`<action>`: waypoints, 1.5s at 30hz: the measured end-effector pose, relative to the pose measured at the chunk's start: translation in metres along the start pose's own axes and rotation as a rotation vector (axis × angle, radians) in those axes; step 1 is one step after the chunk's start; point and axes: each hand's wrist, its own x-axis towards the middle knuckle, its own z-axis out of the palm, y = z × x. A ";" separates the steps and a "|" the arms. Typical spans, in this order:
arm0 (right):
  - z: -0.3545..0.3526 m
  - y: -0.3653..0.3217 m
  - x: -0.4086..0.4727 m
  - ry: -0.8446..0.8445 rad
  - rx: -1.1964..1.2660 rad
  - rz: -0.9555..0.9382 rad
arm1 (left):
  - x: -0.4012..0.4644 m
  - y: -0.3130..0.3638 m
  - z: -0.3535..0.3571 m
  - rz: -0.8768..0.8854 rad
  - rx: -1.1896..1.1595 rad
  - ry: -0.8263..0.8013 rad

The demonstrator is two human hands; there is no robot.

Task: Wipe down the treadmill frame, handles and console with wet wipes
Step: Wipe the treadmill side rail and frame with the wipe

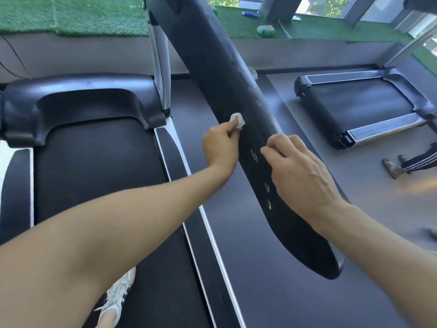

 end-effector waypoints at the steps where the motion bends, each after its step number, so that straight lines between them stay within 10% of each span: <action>1: 0.000 -0.001 0.000 -0.001 0.011 0.010 | 0.006 0.002 0.001 0.001 0.008 0.023; 45: -0.001 0.007 -0.048 0.116 0.210 -0.009 | -0.087 0.001 -0.002 0.323 0.064 -0.106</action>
